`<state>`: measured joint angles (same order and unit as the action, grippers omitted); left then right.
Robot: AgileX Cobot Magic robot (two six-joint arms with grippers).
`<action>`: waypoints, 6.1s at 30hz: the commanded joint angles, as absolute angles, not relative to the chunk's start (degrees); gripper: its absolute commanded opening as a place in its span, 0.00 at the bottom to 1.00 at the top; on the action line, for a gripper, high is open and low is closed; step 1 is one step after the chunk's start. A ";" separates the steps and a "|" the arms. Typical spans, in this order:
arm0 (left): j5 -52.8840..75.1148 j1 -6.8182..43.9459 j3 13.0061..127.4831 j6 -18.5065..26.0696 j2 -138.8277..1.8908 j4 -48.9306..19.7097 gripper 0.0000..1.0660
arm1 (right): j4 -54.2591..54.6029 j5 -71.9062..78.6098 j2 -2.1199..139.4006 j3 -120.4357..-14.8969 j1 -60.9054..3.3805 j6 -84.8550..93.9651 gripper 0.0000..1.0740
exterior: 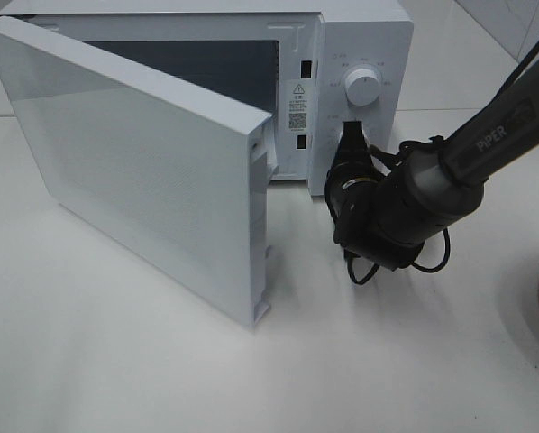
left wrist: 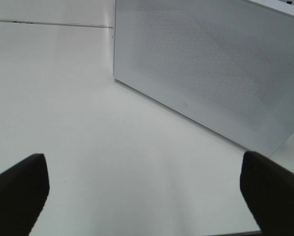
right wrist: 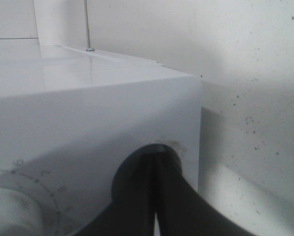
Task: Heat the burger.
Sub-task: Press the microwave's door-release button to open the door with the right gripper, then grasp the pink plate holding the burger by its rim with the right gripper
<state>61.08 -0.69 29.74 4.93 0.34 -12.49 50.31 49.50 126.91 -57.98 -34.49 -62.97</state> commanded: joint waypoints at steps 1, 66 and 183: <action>61.31 -0.74 29.68 4.81 1.38 -12.43 0.92 | 41.02 62.62 126.11 -64.69 -31.00 -63.25 0.00; 61.31 -0.74 29.68 4.81 1.38 -12.43 0.92 | 22.92 -10.60 97.00 -47.38 -32.14 6.88 0.04; 61.31 -0.74 29.68 4.81 1.38 -12.43 0.92 | -16.56 -27.73 99.64 -37.93 -1.49 -7.33 0.02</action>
<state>61.08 -0.69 29.74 4.93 0.34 -12.43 -16.50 -27.56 99.24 -38.50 -1.78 -6.59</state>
